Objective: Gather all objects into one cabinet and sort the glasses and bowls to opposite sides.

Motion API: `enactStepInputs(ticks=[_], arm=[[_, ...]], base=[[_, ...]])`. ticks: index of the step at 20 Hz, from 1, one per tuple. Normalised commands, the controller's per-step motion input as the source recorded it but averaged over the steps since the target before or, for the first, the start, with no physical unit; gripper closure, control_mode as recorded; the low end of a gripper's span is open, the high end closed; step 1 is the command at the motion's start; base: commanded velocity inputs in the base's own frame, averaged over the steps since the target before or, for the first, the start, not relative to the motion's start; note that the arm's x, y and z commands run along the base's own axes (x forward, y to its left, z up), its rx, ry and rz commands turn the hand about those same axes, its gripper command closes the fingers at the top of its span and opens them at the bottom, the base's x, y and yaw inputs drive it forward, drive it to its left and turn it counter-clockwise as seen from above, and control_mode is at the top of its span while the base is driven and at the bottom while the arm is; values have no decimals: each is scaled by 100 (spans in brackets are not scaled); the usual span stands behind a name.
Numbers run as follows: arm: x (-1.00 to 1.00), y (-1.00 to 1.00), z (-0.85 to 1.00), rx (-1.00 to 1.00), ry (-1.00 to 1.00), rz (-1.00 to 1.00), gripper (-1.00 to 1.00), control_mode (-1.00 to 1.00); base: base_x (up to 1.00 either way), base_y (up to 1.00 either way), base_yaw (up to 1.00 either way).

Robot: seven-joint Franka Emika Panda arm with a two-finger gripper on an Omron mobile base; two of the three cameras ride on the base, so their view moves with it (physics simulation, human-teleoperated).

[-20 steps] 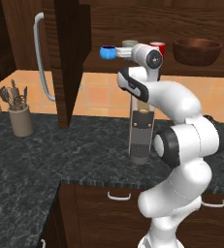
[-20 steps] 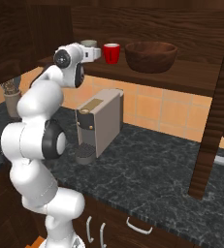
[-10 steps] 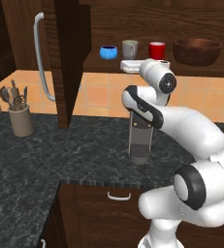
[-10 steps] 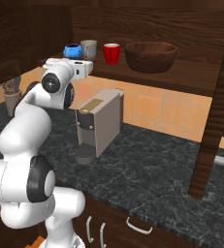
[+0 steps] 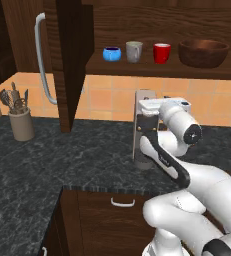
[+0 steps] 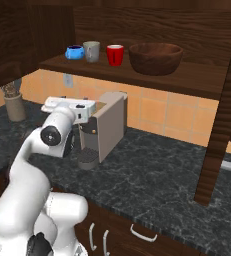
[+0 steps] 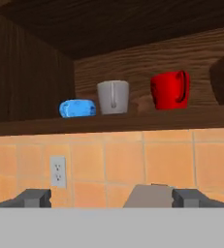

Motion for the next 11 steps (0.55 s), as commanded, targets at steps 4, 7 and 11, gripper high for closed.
enactStepInputs(ticks=[4, 7, 11], arm=[[-100, -1, -94, 0, 0, 0, -100, -100], [-100, 0, -91, 0, 0, 0, -100, -100], [-100, 0, -91, -1, 0, 0, -100, -100]], base=[[0, 0, 0], [0, 0, 0], [0, 0, 0]])
